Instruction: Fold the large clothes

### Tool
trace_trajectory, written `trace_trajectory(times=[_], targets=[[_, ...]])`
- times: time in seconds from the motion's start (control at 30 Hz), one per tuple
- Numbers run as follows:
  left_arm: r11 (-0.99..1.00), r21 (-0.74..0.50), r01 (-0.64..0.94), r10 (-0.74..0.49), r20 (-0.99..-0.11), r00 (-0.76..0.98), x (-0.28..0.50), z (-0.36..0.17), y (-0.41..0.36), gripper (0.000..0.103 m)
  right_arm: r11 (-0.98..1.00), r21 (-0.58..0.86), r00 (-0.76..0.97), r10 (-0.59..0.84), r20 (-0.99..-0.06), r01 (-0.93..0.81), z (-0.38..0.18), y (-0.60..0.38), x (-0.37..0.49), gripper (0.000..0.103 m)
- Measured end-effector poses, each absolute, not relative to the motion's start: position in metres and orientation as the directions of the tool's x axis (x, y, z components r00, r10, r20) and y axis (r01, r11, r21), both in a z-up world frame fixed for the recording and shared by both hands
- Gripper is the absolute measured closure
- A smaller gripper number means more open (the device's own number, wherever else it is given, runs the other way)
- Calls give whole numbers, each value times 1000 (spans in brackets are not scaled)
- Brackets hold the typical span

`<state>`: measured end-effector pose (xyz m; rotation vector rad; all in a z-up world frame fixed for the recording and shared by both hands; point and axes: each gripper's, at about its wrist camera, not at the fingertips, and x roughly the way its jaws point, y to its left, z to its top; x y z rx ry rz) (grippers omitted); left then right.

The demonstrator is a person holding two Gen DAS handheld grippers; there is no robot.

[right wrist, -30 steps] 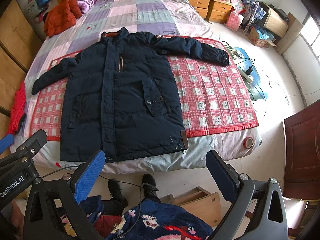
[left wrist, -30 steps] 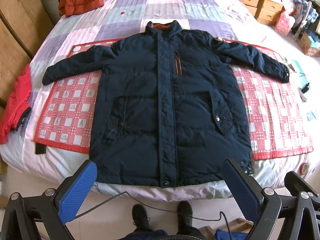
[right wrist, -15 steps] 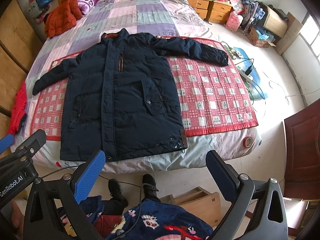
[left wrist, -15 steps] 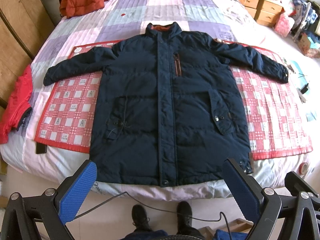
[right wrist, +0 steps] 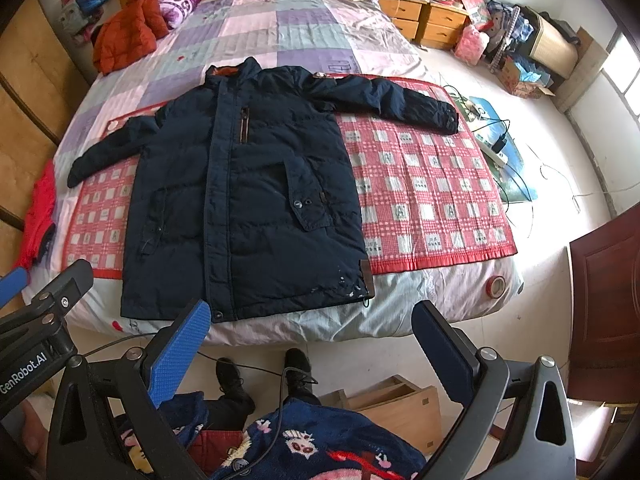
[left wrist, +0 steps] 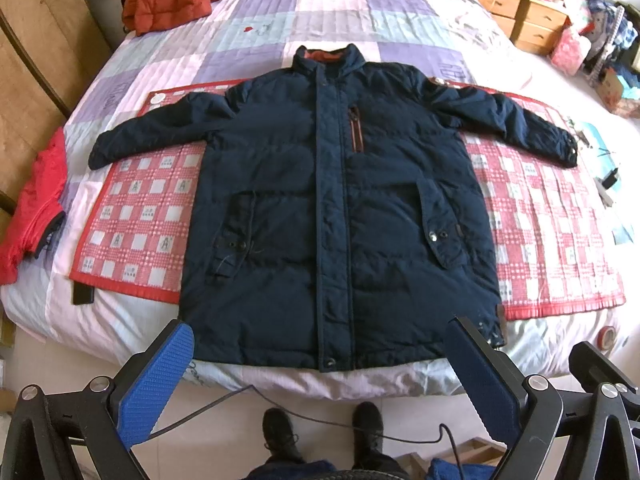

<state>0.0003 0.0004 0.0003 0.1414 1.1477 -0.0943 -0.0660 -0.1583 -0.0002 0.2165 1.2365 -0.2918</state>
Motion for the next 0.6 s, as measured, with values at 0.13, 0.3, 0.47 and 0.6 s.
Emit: trace_trajectory(times=[0.13, 0.3, 0.47, 0.6], targets=[[987, 64, 148, -2, -913, 409, 0, 0, 0, 0, 943, 5, 298, -100, -949, 334, 2, -157, -63, 0], [987, 64, 148, -2, -912, 410, 0, 0, 1, 0, 942, 5, 300, -101, -949, 334, 1, -159, -62, 0], [987, 64, 146, -1, -912, 410, 0, 1, 1, 0, 943, 7, 299, -98, -949, 332, 3, -158, -62, 0], [987, 64, 146, -1, -912, 410, 0, 0, 1, 0, 943, 8, 300, -98, -949, 332, 2, -159, -57, 0]])
